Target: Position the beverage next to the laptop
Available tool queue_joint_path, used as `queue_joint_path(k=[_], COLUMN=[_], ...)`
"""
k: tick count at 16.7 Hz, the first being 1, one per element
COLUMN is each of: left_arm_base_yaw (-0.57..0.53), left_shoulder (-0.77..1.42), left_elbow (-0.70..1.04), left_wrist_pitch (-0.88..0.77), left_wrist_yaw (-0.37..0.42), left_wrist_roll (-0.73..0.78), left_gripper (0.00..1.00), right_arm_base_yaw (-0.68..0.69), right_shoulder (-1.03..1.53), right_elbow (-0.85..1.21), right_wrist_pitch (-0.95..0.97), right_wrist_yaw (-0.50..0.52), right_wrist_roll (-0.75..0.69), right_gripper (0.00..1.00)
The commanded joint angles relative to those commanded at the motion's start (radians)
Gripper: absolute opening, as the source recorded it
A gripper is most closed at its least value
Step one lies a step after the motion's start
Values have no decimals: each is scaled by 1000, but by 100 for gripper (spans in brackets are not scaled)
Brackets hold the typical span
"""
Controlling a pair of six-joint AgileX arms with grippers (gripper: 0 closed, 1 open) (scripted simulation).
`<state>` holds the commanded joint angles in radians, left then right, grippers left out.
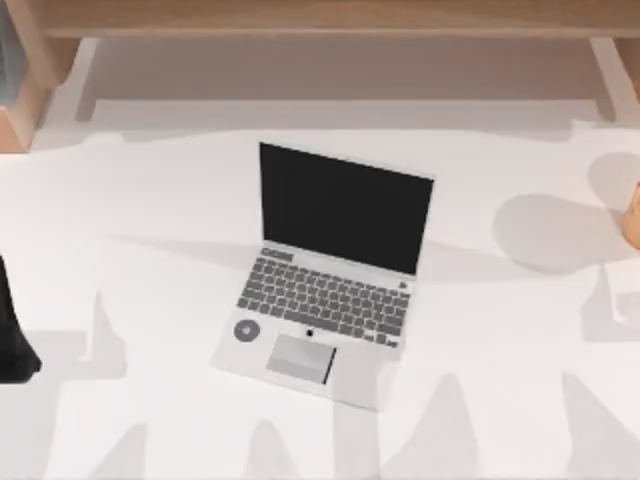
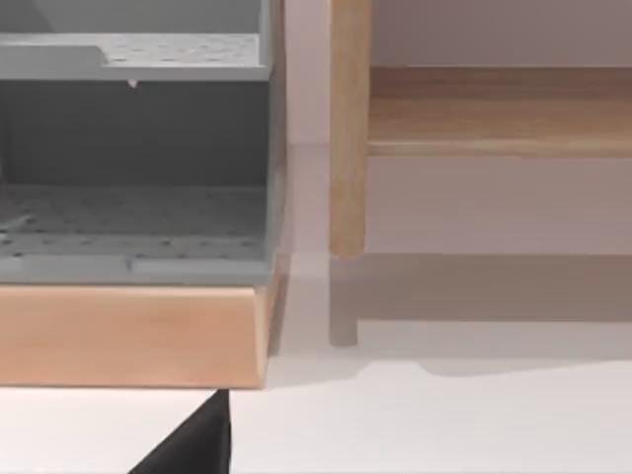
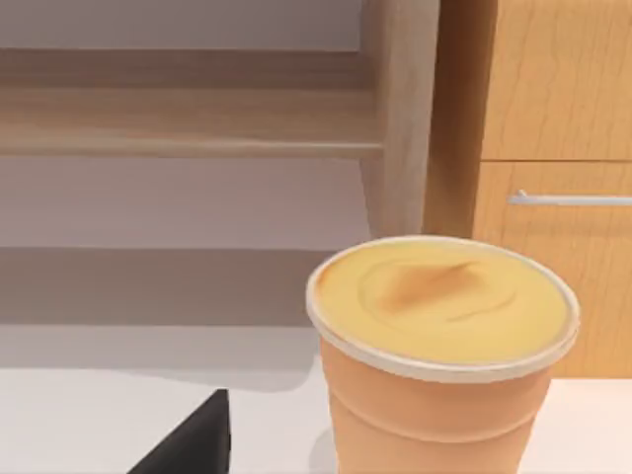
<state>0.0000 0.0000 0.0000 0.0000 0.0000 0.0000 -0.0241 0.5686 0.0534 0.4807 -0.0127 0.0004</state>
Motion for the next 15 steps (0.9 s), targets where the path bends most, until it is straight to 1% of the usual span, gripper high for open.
queue_joint_path(k=[6, 9, 12, 15], left_arm_base_yaw=[0, 0, 0, 0], left_shoulder=[0, 0, 0, 0], left_elbow=[0, 0, 0, 0], left_wrist_pitch=[0, 0, 0, 0], left_wrist_yaw=[0, 0, 0, 0], left_wrist_roll=[0, 0, 0, 0], left_gripper=[100, 100, 100, 100], right_arm_base_yaw=[-22, -31, -37, -41], right_shoulder=[598, 840, 997, 1059], right_elbow=[50, 71, 86, 93], right_wrist_pitch=[441, 626, 752, 802], right_wrist_yaw=[-11, -15, -18, -19], right_wrist_roll=[-2, -3, -4, -5], right_gripper=[100, 100, 100, 100])
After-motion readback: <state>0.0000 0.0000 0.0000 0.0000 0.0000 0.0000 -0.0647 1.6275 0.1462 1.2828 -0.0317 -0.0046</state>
